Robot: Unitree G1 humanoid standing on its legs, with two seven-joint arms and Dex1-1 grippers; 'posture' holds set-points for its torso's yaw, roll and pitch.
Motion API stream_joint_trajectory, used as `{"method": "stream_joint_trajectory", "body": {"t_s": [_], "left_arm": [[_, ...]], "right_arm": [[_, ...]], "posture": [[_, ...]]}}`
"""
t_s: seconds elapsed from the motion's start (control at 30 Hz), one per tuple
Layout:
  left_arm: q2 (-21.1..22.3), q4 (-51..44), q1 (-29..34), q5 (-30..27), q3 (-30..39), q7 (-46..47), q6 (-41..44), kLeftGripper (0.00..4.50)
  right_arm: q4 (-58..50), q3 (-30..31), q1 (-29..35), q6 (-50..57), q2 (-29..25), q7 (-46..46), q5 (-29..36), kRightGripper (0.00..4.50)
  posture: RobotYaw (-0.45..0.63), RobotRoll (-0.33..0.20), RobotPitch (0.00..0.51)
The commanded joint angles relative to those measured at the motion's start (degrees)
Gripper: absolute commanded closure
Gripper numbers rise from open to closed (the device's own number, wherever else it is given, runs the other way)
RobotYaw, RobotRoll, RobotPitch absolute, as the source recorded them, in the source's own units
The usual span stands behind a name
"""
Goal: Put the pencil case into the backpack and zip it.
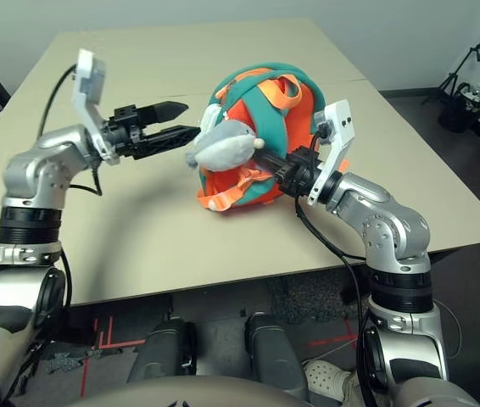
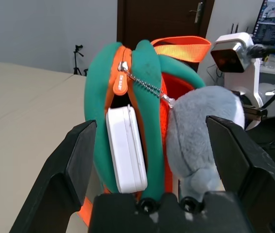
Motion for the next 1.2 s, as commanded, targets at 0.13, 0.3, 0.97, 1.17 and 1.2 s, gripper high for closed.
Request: {"method": "stream_joint_trajectory", "body": {"t_s": [0.13,0.3,0.97,1.17,1.2], "left_arm": [[2.95,-5.04,4.74,-2.85,1.36,0.97,3.21,0.00],[1.81,-4.68,5.63,-2.64,1.48,3.47,2.18,0.54],[-5.57,3.57,4.77,2.95,-5.05,6.45,-4.26,4.50],[-6.68,4.97,4.16,4.30,-5.79,6.60,-5.91,4.50],[-6.76,5.12,4.11,4.38,-5.82,6.56,-6.03,4.50]], "right_arm": [[0.52,0.76,-0.91,-1.09,-0.16,1.14,0.49,4.40],[0.58,0.86,-0.98,-1.16,-0.27,1.09,0.54,4.40],[-1.02,0.77,-0.21,-0.53,-0.42,0.25,0.85,4.40],[-1.72,0.72,0.17,-0.40,-0.18,-0.11,1.09,4.40],[-1.83,0.71,0.25,-0.39,-0.14,-0.17,1.12,4.40]], "posture": [[-0.02,0.000,0.056],[-0.02,0.000,0.056],[-0.05,0.000,0.062],[-0.06,0.000,0.063],[-0.06,0.000,0.063]]}}
